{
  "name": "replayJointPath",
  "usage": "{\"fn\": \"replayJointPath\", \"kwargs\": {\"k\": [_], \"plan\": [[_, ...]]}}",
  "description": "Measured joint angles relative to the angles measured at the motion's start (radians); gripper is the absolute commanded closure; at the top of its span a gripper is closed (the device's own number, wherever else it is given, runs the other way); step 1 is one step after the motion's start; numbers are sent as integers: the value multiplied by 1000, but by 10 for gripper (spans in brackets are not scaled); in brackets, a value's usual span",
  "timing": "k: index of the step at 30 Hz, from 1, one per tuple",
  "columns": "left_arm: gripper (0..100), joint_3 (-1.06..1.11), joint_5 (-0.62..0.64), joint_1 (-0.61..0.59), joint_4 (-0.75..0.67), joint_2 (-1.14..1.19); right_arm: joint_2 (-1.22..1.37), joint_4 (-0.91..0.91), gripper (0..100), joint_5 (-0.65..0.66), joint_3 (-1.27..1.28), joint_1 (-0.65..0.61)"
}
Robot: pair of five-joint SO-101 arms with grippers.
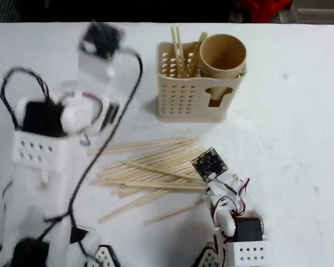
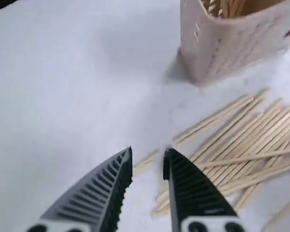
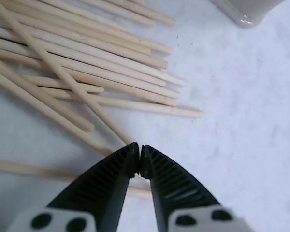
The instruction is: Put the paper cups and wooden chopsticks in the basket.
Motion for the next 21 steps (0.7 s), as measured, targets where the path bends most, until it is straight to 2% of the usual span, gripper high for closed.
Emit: {"fn": "replayJointPath", "kwargs": {"k": [5,9,16,21], "plan": [[875,473,-144,-6,-150,-190,0,0,978,0,0,0],[862,686,-204,-6,-262,-195,0,0,978,0,0,2],[864,746,-249,-6,-433,-34,0,0,978,0,0,2],[864,674,-284,-6,-506,181,0,0,978,0,0,0]]}}
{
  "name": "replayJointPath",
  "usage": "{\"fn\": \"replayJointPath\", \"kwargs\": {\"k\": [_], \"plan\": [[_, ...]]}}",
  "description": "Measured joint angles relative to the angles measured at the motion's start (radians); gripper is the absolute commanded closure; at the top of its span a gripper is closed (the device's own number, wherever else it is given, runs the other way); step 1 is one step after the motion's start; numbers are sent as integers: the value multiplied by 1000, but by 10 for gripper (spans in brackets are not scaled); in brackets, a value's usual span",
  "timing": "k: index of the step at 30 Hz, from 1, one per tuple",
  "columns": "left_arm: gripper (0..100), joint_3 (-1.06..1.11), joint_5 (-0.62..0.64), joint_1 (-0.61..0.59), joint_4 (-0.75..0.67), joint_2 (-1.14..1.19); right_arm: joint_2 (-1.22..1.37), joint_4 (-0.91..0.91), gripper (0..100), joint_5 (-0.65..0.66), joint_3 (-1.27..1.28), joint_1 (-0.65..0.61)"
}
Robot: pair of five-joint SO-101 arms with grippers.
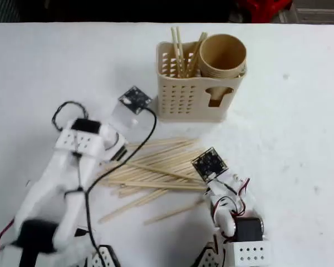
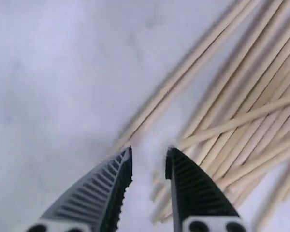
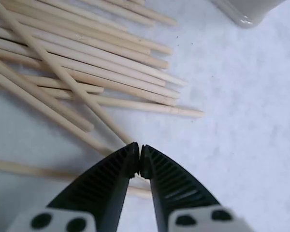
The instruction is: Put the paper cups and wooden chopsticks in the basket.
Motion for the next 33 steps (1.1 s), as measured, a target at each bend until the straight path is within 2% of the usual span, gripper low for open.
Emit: {"fn": "replayJointPath", "kwargs": {"k": [8,21,26,30,33], "plan": [[864,-175,-74,0,-9,227,0,0,978,0,0,0],[864,-204,-147,0,-121,439,0,0,978,0,0,0],[871,-230,-166,0,-110,453,0,0,978,0,0,0],[944,-241,-210,0,-74,456,0,0,978,0,0,0],[958,-242,-226,0,-17,456,0,0,978,0,0,0]]}}
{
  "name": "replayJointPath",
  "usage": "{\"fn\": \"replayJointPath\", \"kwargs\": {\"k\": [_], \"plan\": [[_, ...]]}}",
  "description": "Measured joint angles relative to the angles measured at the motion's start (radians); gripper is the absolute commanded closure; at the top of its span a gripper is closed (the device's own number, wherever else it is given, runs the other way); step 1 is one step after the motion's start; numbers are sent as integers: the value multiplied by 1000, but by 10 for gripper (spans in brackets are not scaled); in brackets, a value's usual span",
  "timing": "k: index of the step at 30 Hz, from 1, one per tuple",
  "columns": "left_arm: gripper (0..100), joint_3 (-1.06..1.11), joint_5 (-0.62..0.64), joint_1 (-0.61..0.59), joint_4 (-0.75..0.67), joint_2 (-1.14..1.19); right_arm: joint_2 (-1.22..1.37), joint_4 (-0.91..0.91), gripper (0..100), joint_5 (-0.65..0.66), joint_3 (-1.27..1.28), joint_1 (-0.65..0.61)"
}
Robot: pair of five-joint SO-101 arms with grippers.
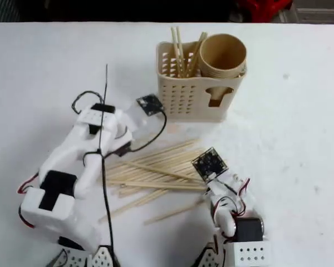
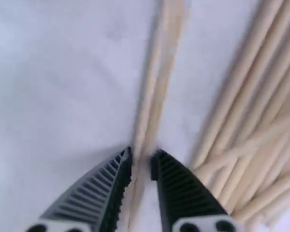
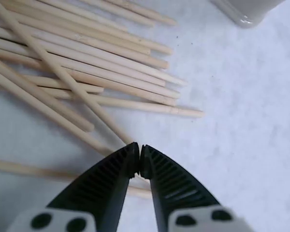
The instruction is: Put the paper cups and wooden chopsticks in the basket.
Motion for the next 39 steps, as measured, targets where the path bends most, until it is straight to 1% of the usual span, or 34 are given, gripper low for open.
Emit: {"fn": "replayJointPath", "kwargs": {"k": [5,8,13,17,24,28,30,32,35,37,39], "plan": [[959,-2,-54,-2,83,0,0,0,978,0,0,0],[959,-9,-64,-2,129,2,0,0,978,0,0,0],[959,-9,-72,-2,158,2,0,0,978,0,0,0],[959,-8,-114,-2,204,-32,0,0,978,0,0,0],[959,-8,-120,-34,324,-328,0,0,978,0,0,0],[959,-6,-143,-32,394,-506,0,0,978,0,0,0],[959,-6,-143,-34,402,-586,0,0,978,0,0,0],[959,-6,-114,-37,402,-658,0,0,978,0,0,0],[960,-31,-35,-34,397,-749,0,0,978,0,0,0],[981,-81,40,-8,373,-790,0,0,978,0,0,0],[977,-155,143,35,354,-804,0,0,978,0,0,0]]}}
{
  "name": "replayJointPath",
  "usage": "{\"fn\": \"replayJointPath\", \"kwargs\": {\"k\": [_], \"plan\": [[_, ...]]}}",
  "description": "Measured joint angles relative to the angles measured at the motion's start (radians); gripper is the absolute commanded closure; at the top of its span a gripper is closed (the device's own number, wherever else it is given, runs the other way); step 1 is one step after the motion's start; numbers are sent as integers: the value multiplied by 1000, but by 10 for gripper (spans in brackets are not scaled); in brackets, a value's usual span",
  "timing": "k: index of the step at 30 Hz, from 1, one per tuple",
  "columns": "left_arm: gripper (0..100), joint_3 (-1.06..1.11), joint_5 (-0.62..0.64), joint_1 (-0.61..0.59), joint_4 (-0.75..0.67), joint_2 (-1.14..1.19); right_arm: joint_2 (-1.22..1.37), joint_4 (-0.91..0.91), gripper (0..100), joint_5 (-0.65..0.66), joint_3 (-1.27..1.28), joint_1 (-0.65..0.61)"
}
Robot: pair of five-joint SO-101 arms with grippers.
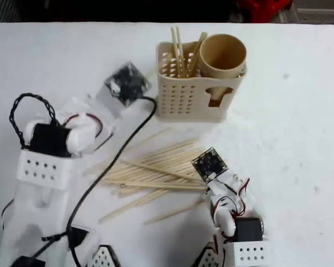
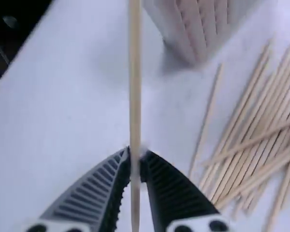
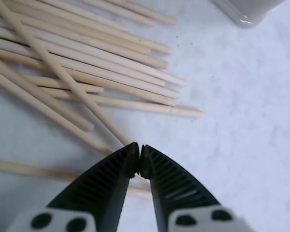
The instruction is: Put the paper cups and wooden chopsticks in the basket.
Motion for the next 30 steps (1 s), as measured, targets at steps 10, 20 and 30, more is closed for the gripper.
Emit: {"fn": "replayJointPath", "kwargs": {"k": [10,20,30], "plan": [[977,-422,410,250,-249,227,0,0,978,0,0,0],[978,-617,532,292,-555,568,0,0,978,0,0,0],[974,-617,532,295,-686,692,0,0,978,0,0,0]]}}
